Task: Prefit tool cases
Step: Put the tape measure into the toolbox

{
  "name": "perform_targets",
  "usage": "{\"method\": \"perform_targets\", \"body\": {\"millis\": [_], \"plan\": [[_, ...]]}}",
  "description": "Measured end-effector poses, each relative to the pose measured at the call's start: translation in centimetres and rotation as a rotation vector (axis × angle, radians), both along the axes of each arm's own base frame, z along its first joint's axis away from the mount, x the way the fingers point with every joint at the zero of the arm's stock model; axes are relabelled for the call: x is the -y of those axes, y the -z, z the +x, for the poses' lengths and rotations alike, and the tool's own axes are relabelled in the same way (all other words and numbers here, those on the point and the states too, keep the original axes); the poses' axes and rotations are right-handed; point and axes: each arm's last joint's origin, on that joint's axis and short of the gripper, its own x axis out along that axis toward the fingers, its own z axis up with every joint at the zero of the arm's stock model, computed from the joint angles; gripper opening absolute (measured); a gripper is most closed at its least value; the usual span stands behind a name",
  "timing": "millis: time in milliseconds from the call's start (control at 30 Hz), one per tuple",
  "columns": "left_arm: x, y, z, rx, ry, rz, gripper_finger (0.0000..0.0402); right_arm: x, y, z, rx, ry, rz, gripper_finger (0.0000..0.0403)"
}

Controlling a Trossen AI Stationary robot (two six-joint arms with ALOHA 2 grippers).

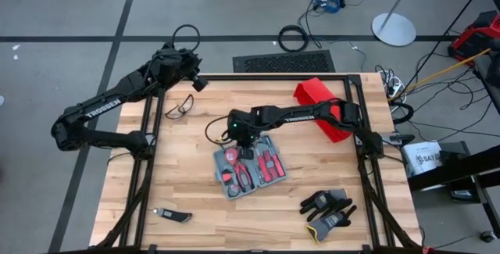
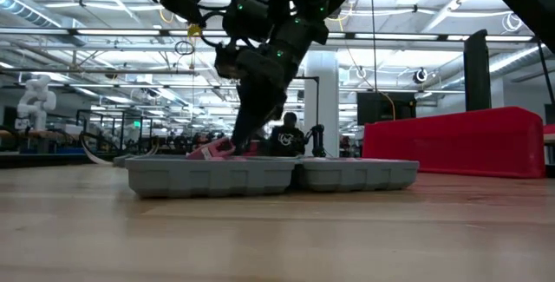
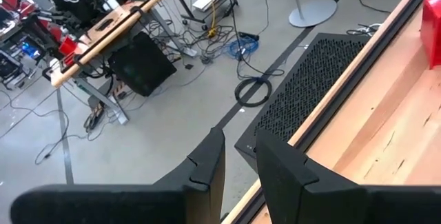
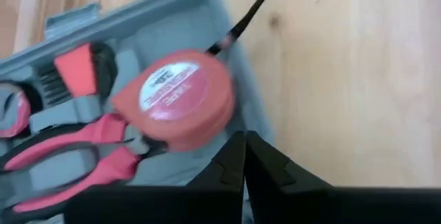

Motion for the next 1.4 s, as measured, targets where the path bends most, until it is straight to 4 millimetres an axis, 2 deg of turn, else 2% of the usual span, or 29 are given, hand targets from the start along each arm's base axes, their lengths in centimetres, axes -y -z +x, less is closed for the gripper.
{"method": "perform_targets", "body": {"millis": [200,300,433,500,600,667,767,867,933,1000,1100,1233,1400], "plan": [[0.1,0.1,0.0,0.025,-0.010,-0.034,0.0086,-0.3,-0.1,0.2,0.038,-0.063,-0.025,0.0000],[0.7,1.3,0.0,0.011,0.057,-0.172,0.0086,-0.3,0.0,-0.1,-0.003,-0.061,-0.068,0.0000],[2.5,5.8,1.0,-0.015,0.313,-0.426,0.0086,0.1,-0.9,-1.5,-0.113,-0.029,-0.182,0.0000],[3.3,8.7,2.1,-0.051,0.447,-0.484,0.0086,0.2,-1.7,-2.7,-0.188,-0.022,-0.192,0.0000],[4.5,12.3,3.6,-0.135,0.581,-0.436,0.0086,0.4,-2.7,-4.9,-0.299,-0.008,-0.176,0.0000],[5.3,14.0,5.1,-0.177,0.690,-0.348,0.0086,0.5,-3.8,-7.0,-0.328,0.024,-0.163,0.0000],[6.9,15.8,7.5,-0.247,0.856,-0.238,0.0086,0.6,-5.5,-11.0,-0.324,0.120,-0.131,0.0000],[7.8,16.7,9.5,-0.271,0.948,-0.157,0.0086,0.5,-6.7,-14.9,-0.224,0.286,-0.100,0.0000],[8.1,17.9,10.2,-0.340,0.965,-0.183,0.0086,0.1,-7.2,-17.1,-0.125,0.377,-0.073,0.0000],[8.5,18.7,10.5,-0.390,0.998,-0.226,0.0086,-0.5,-7.5,-18.8,-0.026,0.444,-0.037,0.0000],[9.2,18.8,11.0,-0.386,1.056,-0.248,0.0086,-1.1,-7.4,-20.7,0.076,0.506,0.012,0.0000],[9.5,18.8,10.9,-0.386,1.080,-0.269,0.0086,-1.9,-6.9,-21.2,0.161,0.500,0.067,0.0000],[9.6,19.4,10.4,-0.431,1.036,-0.362,0.0086,-3.4,-4.7,-18.3,0.208,0.374,0.060,0.0000]]}}
